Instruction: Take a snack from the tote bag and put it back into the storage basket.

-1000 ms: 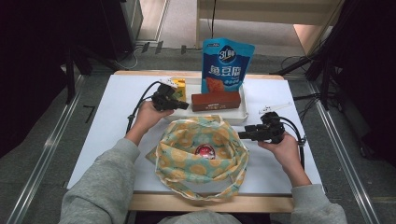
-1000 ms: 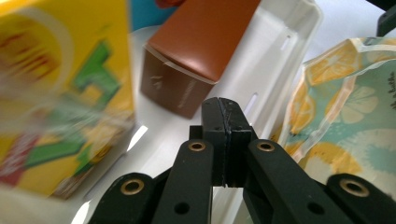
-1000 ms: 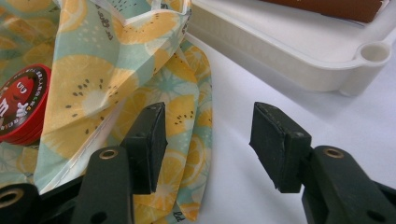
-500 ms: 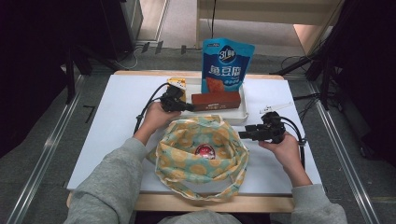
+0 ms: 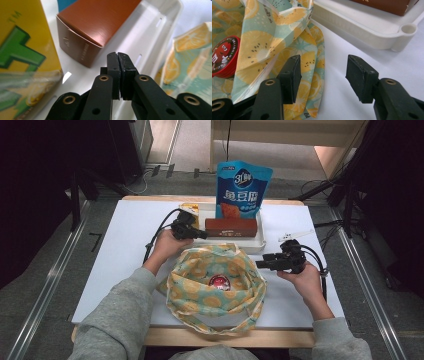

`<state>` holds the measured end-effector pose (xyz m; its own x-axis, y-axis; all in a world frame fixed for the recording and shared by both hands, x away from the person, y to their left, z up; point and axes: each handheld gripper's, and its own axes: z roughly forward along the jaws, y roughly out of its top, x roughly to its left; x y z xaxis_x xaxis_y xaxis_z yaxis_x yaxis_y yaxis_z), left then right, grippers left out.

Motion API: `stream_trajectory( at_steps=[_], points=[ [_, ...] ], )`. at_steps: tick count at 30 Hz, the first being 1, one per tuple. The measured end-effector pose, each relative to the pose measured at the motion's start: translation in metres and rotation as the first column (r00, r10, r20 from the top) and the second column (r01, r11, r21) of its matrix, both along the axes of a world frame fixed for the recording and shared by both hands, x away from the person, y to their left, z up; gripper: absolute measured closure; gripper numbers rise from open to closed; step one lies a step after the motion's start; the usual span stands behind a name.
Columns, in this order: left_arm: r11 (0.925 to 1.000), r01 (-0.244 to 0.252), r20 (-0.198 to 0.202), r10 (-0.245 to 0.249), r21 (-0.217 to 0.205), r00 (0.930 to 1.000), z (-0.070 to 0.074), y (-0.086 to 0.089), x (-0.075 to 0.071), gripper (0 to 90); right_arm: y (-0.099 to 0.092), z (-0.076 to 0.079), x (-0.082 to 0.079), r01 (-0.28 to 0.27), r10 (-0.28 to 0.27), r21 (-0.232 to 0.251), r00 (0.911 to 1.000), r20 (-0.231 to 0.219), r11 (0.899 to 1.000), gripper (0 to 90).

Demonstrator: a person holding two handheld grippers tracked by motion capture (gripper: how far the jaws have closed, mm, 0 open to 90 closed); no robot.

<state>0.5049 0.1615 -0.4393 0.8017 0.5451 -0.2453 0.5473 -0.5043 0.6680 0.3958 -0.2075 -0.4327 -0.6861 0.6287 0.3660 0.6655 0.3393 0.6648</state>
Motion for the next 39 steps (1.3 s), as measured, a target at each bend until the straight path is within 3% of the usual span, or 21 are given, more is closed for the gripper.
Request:
stream_trajectory(
  at_steps=[7, 10, 15, 17, 22, 25, 31, 39],
  points=[
    [0.9992, 0.003, -0.045, -0.005, -0.04, 0.999, 0.011, 0.009, -0.007, 80.5, -0.001, 0.001, -0.001, 0.002, -0.002, 0.003, 1.0, 0.005, 1.0, 47.0],
    [0.9992, 0.011, -0.041, -0.012, -0.038, 0.9991, 0.016, 0.012, -0.012, 77.4, -0.001, 0.003, -0.002, -0.001, 0.001, 0.004, 1.0, 0.01, 1.0, 47.4],
    [0.999, 0.018, -0.086, -0.021, -0.04, 0.9961, 0.024, 0.015, -0.018, 69.7, 0.001, 0.009, -0.004, -0.002, 0.002, 0.009, 0.9998, 0.02, 1.0, 49.1],
    [0.9995, 0.013, -0.08, -0.016, -0.028, 0.9967, 0.027, 0.016, -0.022, 67.8, 0.002, 0.01, -0.005, -0.002, 0.002, 0.011, 0.9998, 0.02, 1.0, 50.4],
    [0.9987, 0.016, -0.086, -0.021, -0.049, 0.9961, 0.038, 0.021, -0.03, 60.0, 0.004, 0.018, -0.008, -0.004, 0.004, 0.005, 0.9996, 0.027, 1.0, 50.8],
    [0.9995, 0.009, -0.061, -0.011, -0.031, 0.998, 0.044, 0.024, -0.037, 56.5, 0.004, 0.023, -0.01, -0.008, 0.008, 0.008, 0.9991, 0.043, 1.0, 50.9],
    [0.9984, 0.006, -0.064, -0.01, -0.056, 0.9979, 0.053, 0.032, -0.051, 50.9, 0.007, 0.032, -0.017, -0.03, 0.03, 0.001, 0.9973, 0.067, 1.0, 51.7],
    [0.9968, -0.025, -0.034, 0.022, -0.076, 0.9992, 0.063, 0.054, -0.071, 43.8, 0.014, 0.046, -0.027, -0.06, 0.06, -0.001, 0.9936, 0.096, 0.998, 61.5]
  ],
)
